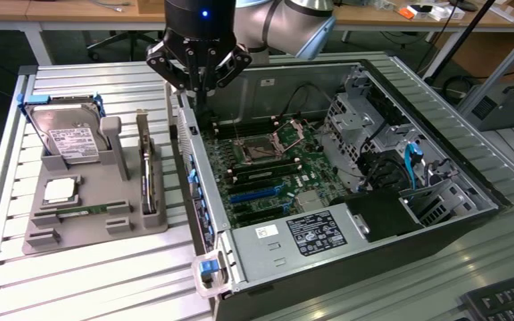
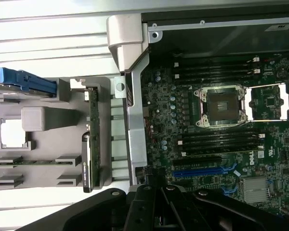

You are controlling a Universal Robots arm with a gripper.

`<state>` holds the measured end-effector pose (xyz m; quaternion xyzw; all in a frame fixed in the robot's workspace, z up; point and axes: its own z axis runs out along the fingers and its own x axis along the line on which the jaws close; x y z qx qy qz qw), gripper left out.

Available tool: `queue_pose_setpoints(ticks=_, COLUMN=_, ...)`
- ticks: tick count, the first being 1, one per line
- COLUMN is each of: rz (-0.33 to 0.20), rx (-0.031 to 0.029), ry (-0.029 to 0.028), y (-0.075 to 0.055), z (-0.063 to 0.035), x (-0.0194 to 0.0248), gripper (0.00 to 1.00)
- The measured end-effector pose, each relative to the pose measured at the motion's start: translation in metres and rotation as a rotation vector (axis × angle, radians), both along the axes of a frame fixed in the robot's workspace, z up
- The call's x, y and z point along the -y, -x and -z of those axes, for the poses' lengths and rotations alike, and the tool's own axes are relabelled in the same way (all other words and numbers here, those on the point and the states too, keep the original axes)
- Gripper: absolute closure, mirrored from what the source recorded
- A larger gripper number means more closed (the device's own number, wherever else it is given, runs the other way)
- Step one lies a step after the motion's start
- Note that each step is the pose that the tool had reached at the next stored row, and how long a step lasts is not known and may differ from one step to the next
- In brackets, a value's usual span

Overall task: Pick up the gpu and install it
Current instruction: 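Reach for the gpu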

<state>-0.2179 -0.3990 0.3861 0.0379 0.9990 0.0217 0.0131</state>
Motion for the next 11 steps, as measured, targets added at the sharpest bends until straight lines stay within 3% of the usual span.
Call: queue_pose_setpoints(ticks=11, rz=0.000, rx=0.0000, ry=0.0000, y=0.0052, z=0.0003, x=0.0000, gripper=0.90)
